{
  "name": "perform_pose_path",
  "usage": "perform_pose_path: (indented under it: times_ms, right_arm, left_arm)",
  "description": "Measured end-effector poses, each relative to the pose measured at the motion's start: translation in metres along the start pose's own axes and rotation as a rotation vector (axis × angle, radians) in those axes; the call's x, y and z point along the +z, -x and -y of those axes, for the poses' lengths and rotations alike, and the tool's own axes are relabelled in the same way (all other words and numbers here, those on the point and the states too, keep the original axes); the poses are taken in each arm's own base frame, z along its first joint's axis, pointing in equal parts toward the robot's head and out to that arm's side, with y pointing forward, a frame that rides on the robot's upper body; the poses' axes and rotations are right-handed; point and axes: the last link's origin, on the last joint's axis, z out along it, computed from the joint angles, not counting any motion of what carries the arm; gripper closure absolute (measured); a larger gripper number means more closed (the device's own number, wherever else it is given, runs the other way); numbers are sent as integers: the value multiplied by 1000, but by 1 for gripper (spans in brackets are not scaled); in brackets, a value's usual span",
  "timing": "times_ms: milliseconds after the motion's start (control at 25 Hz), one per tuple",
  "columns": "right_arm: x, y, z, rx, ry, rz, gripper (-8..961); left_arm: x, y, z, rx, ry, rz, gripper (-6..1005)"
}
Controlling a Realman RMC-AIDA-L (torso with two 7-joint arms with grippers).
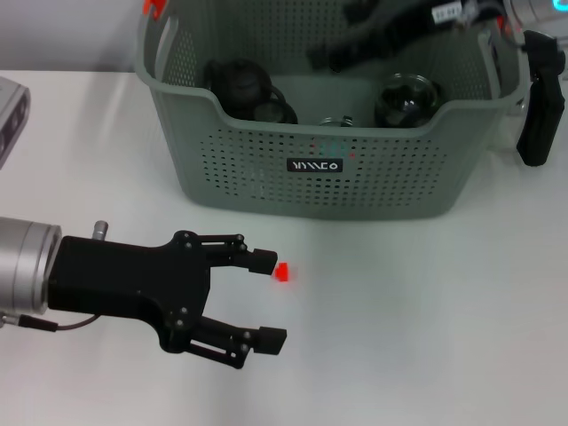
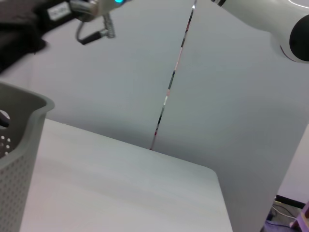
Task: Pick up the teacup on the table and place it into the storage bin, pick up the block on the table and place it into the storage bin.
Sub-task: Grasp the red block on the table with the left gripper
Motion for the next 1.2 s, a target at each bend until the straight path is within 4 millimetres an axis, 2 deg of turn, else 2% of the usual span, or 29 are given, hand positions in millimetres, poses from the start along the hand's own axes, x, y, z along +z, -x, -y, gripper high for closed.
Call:
perform_pose_path:
  times_ms: [200, 400, 640, 800, 920, 1000, 1200]
  right_arm:
    - [-8, -20, -30, -93, 177, -86, 22]
    - [-17, -51, -43, -115, 260, -152, 22]
    - [-21, -95, -47, -83, 270, -206, 22]
    - [-26, -117, -48, -49, 261, -207, 22]
    - [-33, -125, -43, -15, 235, -193, 22]
    - [-37, -128, -41, -4, 231, -192, 22]
    - [-42, -135, -41, 16, 233, -238, 22]
  left_arm:
    - [-1, 1, 3, -2, -28, -4, 85]
    - [-1, 0, 5, 5, -32, 8, 85]
    - [1, -2, 11, 34, -48, 34, 85]
    - [9, -1, 21, 33, -64, 87, 85]
    - [17, 1, 29, 32, -72, 140, 86]
    - [30, 1, 39, 40, -75, 217, 86]
    - [46, -9, 53, 48, -80, 303, 86]
